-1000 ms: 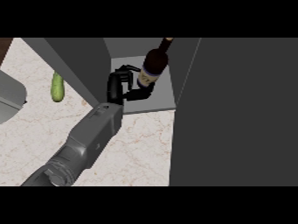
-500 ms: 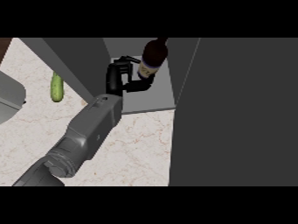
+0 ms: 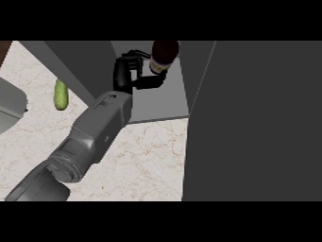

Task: Pick up the wine, place it into the cabinet and close the cabinet

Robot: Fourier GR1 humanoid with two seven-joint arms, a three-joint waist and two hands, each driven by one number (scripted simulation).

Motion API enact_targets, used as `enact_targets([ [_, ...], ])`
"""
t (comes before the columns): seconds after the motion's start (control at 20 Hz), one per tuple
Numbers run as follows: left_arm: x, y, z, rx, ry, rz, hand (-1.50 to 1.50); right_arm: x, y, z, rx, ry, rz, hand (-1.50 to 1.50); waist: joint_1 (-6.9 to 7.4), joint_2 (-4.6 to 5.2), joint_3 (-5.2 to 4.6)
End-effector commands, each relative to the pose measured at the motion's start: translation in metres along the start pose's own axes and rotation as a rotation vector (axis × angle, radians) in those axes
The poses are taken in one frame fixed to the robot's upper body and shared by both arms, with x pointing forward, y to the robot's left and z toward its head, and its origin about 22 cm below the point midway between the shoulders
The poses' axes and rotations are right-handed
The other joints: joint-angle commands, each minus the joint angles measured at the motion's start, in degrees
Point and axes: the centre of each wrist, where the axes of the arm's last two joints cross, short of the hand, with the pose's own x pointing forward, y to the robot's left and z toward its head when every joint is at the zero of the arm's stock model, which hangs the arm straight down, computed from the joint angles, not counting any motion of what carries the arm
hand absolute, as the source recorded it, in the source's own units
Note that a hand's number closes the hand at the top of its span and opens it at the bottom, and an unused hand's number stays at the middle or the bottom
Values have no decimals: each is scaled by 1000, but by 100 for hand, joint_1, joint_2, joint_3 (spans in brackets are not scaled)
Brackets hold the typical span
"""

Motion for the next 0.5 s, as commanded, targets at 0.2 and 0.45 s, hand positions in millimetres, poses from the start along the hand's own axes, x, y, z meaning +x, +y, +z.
enact_targets([
  [0.2, 7, 8, -10, 49, -15, -58, 150, 1, 5, 0, 11, -3, -2, -150, -34, 27, -1],
  [0.45, 0, 17, -9, 76, -23, -125, -150, 8, 6, -9, 12, -15, 18, -150, -8, 58, -8],
])
